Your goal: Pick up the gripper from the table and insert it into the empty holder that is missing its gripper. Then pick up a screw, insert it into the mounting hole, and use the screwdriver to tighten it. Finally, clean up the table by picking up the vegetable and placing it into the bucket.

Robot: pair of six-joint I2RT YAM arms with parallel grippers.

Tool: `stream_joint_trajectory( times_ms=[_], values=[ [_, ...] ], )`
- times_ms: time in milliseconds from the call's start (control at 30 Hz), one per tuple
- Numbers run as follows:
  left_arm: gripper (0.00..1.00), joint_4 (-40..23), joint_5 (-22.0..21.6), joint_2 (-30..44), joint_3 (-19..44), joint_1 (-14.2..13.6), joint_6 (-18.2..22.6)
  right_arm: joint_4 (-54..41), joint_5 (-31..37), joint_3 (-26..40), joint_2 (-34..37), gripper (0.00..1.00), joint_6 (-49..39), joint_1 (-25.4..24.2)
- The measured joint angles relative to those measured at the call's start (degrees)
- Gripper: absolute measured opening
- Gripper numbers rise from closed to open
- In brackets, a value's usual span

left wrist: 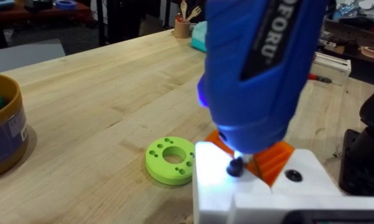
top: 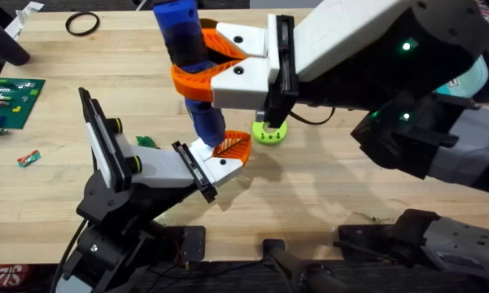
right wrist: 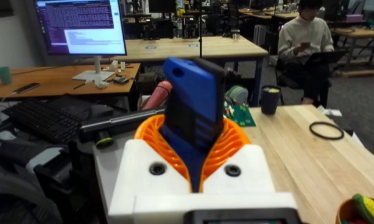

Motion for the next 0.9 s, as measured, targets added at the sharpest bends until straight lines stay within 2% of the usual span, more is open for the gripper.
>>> stream_joint_trajectory(
  times_ms=[900],
  values=[
    [0.011,0.06,0.02,0.07,0.0,0.0,-0.04,1.63,0.57,-0.59,-2.98,0.037,1.13,-0.39]
  ],
)
